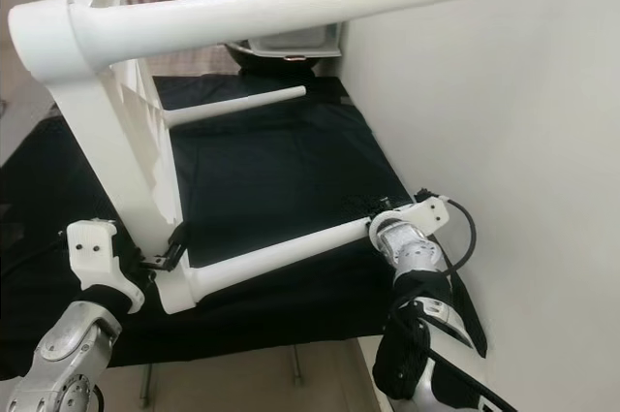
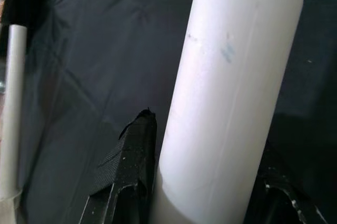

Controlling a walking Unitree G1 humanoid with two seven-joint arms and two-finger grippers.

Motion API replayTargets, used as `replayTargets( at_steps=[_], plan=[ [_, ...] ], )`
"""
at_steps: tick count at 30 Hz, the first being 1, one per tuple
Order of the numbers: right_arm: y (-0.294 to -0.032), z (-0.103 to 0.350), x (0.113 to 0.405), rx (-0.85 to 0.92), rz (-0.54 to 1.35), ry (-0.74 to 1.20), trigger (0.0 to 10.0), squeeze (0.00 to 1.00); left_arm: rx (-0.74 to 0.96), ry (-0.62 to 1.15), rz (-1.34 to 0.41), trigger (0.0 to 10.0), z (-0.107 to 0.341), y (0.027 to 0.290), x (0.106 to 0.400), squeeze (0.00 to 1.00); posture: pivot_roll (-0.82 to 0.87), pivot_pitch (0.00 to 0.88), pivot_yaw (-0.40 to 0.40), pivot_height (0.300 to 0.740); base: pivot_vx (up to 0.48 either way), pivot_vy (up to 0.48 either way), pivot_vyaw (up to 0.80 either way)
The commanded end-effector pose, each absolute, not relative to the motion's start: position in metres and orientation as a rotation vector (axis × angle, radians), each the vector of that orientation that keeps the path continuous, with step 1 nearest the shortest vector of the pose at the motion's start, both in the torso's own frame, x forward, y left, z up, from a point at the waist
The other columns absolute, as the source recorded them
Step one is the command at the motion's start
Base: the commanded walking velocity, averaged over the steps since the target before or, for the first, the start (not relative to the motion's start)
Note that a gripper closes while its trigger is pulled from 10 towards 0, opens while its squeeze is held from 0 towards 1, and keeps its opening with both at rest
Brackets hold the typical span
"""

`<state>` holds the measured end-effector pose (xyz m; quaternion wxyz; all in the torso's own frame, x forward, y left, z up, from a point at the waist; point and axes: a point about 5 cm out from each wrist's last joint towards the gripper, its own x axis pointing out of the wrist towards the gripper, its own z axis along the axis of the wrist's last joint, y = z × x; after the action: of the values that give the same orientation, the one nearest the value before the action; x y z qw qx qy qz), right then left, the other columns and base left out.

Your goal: Building children table

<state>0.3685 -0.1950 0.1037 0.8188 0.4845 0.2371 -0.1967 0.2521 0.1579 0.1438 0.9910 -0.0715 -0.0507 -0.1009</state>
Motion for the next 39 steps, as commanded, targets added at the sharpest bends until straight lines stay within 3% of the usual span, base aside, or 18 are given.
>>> replayTargets(
  at_steps=[1, 3, 4, 7, 8, 13, 18, 21, 24, 29, 30, 39],
  plan=[
    [-0.154, 0.068, 0.351, 0.802, -0.355, 0.777, 8.3, 0.0, -0.154, -0.085, -0.302, 10.0, 0.143, 0.14, 0.256, 0.0, 0.08, 0.0, -0.111, 0.74, 0.0, 0.0, 0.0],
    [-0.156, 0.066, 0.349, 0.773, -0.357, 0.79, 8.3, 0.0, -0.15, -0.087, -0.295, 10.0, 0.143, 0.141, 0.256, 0.0, 0.08, 0.0, -0.111, 0.74, 0.0, 0.0, 0.0],
    [-0.158, 0.062, 0.346, 0.745, -0.363, 0.807, 10.0, 0.0, -0.146, -0.088, -0.289, 10.0, 0.143, 0.144, 0.256, 0.0, 0.08, 0.0, -0.113, 0.74, 0.0, 0.0, 0.0],
    [-0.161, 0.056, 0.342, 0.717, -0.356, 0.828, 10.0, 0.0, -0.132, -0.095, -0.276, 10.0, 0.145, 0.15, 0.258, 0.0, 0.08, 0.0, -0.115, 0.74, 0.0, 0.0, 0.0],
    [-0.164, 0.06, 0.344, 0.738, -0.357, 0.783, 10.0, 1.0, -0.126, -0.099, -0.271, 10.0, 0.146, 0.153, 0.259, 0.0, 0.08, 0.0, -0.115, 0.74, 0.0, 0.0, 0.0],
    [-0.166, 0.08, 0.353, 0.789, -0.32, 0.673, 10.0, 1.0, -0.119, -0.106, -0.267, 10.0, 0.148, 0.156, 0.261, 0.0, 0.07, 0.0, -0.11, 0.74, 0.0, 0.0, 0.0],
    [-0.151, 0.113, 0.361, 0.91, -0.203, 0.612, 10.0, 1.0, -0.112, -0.11, -0.269, 10.0, 0.149, 0.156, 0.263, 0.0, 0.07, 0.0, -0.11, 0.74, 0.0, 0.0, 0.0],
    [-0.157, 0.12, 0.358, 1.03, -0.271, 0.586, 10.0, 1.0, -0.104, -0.116, -0.256, 10.0, 0.15, 0.161, 0.265, 0.0, 0.07, 0.0, -0.113, 0.74, 0.0, 0.0, 0.0],
    [-0.161, 0.118, 0.355, 1.032, -0.299, 0.592, 10.0, 1.0, -0.101, -0.118, -0.25, 10.0, 0.151, 0.163, 0.266, 0.0, 0.06, 0.0, -0.114, 0.74, 0.0, 0.0, 0.0],
    [-0.187, 0.091, 0.333, 1.012, -0.468, 0.648, 10.0, 1.0, -0.092, -0.121, -0.241, 10.0, 0.152, 0.168, 0.266, 0.0, 0.06, 0.0, -0.122, 0.74, 0.0, 0.0, 0.0],
    [-0.213, 0.074, 0.313, 0.984, -0.619, 0.665, 10.0, 1.0, -0.087, -0.12, -0.242, 10.0, 0.151, 0.17, 0.266, 0.0, 0.05, 0.0, -0.115, 0.74, 0.0, 0.0, 0.0],
    [-0.247, 0.094, 0.301, 1.061, -0.662, 0.557, 10.0, 1.0, -0.074, -0.119, -0.261, 10.0, 0.152, 0.17, 0.27, 0.0, 0.03, 0.0, -0.102, 0.74, 0.0, 0.0, 0.0]
  ],
)
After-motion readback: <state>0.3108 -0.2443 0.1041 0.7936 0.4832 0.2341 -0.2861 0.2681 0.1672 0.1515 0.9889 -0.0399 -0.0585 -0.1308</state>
